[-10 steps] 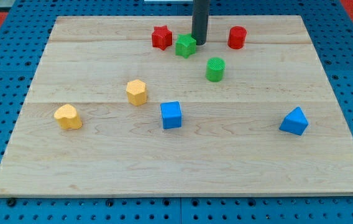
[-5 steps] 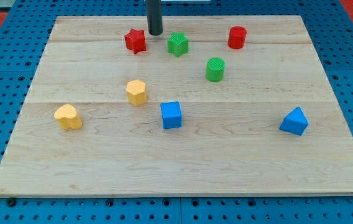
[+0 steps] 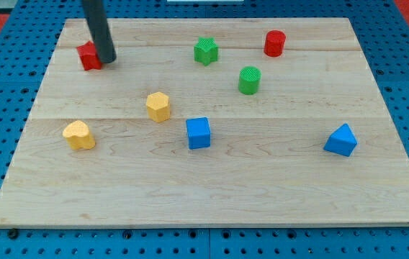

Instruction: Place the stars and the red circle in a horizontal line

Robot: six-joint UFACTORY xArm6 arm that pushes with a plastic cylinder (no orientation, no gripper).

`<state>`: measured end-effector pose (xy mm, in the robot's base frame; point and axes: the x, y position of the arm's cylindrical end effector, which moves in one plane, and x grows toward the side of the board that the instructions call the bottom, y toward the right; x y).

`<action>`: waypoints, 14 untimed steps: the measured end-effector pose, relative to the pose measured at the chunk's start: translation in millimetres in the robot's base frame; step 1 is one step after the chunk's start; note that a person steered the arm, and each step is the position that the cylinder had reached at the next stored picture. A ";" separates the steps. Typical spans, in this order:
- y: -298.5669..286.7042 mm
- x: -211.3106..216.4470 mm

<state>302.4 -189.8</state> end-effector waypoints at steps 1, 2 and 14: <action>46.3 -24.3; 125.2 -34.0; 208.9 25.5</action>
<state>327.8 19.1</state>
